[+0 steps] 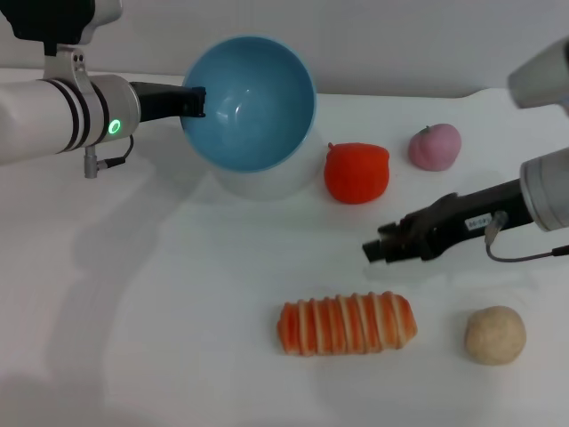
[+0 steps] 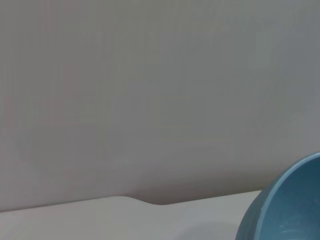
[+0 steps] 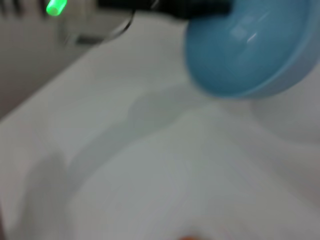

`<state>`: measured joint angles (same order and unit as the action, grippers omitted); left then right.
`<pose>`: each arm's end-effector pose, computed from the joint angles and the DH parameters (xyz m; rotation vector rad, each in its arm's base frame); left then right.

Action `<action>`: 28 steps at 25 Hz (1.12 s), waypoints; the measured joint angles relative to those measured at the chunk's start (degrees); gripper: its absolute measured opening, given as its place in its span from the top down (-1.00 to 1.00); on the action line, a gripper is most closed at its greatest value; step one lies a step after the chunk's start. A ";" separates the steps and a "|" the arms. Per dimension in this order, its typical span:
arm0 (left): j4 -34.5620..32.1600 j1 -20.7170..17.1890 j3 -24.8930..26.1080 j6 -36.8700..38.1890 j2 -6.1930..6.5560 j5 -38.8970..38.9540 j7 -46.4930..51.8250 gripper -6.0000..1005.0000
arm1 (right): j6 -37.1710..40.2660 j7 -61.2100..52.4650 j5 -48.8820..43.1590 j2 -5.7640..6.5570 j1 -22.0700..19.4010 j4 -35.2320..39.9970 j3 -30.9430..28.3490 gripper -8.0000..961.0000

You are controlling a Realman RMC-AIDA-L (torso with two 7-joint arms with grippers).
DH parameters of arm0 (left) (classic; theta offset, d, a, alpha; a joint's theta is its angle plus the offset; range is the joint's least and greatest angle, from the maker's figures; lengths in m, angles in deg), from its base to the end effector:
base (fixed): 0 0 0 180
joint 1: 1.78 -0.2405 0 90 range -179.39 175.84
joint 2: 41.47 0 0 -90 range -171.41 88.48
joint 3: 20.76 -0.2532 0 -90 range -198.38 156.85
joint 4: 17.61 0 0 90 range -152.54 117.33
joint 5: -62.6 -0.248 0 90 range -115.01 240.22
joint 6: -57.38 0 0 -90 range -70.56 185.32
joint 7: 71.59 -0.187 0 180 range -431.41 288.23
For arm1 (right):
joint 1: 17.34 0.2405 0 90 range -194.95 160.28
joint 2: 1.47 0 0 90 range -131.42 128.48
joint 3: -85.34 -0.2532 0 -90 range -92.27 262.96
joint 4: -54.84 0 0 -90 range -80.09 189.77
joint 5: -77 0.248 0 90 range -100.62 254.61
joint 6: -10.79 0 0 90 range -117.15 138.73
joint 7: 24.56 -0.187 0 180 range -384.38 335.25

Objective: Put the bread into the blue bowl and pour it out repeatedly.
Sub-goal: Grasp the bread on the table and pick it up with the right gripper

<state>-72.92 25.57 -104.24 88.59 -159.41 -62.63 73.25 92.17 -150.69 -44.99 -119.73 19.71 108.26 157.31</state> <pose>-0.2558 0.4821 -0.0475 -2.0396 -1.0839 -0.2823 0.1889 0.3979 -0.0813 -2.8841 1.0288 0.0623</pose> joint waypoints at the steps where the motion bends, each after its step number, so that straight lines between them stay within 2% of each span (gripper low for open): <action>1: 0.01 -0.03 0.00 -0.02 0.00 0.00 -0.08 0.99 | 1.39 -0.38 -1.47 -0.01 1.18 0.06 0.45 0.08; 4: 0.05 -0.04 -0.09 -0.04 0.00 0.00 -0.14 0.99 | 3.25 -3.54 -6.45 -0.14 4.73 0.02 2.79 0.09; 7: 0.12 -0.14 -0.10 0.10 0.00 -0.01 -0.05 0.99 | 3.40 -7.90 -11.11 -0.22 7.61 -0.43 7.61 0.09; 10: 0.13 -0.29 -0.19 0.16 0.00 -0.01 0.18 0.99 | 3.04 -9.85 -12.83 -0.44 9.36 -0.75 11.36 0.09; 18: 0.13 -0.49 -0.33 0.12 -0.10 0.07 0.36 0.99 | 1.17 -10.19 -12.61 -0.79 10.94 -0.82 19.68 0.09; 28: 0.20 -0.06 -0.54 -0.04 -0.18 0.25 0.86 0.99 | -7.23 -12.69 -12.20 -1.01 10.87 -1.22 32.10 0.09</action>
<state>-72.72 25.51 -104.78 88.56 -159.59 -62.38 74.11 84.94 -163.38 -57.19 -120.75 30.58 107.04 189.41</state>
